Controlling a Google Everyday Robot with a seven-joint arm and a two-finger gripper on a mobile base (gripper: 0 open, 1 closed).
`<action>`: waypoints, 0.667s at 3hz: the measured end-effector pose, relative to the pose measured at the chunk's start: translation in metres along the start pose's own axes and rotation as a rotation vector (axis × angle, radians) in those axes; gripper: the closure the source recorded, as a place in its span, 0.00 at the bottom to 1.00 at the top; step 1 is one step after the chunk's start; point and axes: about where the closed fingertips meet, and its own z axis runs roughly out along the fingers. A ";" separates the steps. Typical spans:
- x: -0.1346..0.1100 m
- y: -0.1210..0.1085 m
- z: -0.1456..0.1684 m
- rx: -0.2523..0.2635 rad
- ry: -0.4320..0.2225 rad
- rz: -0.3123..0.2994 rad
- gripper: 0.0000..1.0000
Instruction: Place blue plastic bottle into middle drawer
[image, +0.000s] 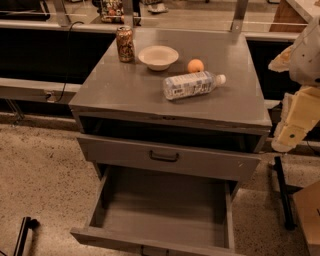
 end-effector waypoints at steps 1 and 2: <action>-0.001 -0.001 -0.001 0.004 -0.001 -0.004 0.00; -0.012 -0.024 0.008 0.012 0.003 -0.097 0.00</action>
Offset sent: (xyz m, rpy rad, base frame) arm 0.0764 0.0128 -0.0034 -0.0979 -0.0401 0.2515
